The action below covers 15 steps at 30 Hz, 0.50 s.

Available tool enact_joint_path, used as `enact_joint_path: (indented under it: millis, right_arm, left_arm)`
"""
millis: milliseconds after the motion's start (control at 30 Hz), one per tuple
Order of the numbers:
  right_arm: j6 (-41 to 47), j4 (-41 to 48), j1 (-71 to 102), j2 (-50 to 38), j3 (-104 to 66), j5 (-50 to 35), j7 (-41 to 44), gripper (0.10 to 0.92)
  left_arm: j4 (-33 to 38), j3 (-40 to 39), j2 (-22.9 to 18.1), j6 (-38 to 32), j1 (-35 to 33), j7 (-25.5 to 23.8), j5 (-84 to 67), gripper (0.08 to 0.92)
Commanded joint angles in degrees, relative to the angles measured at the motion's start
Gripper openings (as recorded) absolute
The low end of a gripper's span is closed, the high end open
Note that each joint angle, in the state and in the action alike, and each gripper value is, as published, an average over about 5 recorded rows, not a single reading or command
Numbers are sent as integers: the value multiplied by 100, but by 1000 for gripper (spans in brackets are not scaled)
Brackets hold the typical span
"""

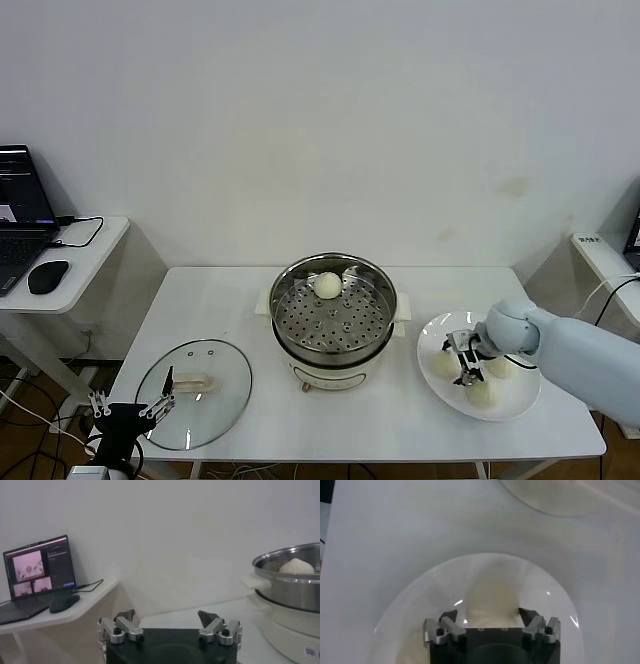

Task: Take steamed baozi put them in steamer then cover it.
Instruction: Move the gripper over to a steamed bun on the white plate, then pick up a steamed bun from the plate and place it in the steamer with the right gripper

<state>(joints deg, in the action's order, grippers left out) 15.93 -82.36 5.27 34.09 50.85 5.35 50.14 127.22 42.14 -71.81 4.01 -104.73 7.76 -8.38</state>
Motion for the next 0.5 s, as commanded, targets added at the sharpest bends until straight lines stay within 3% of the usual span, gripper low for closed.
enact_joint_path:
  millis: [33,500]
  right_arm:
    - [4,104,111,92,-132,29,-29,677]
    - [75,-352,-553,-372,2,-274,112,570]
  left_arm:
    - [-1,-4,-14,-4,6,5,-3,823]
    - [48,-19,-13,-11,13,5,1,823]
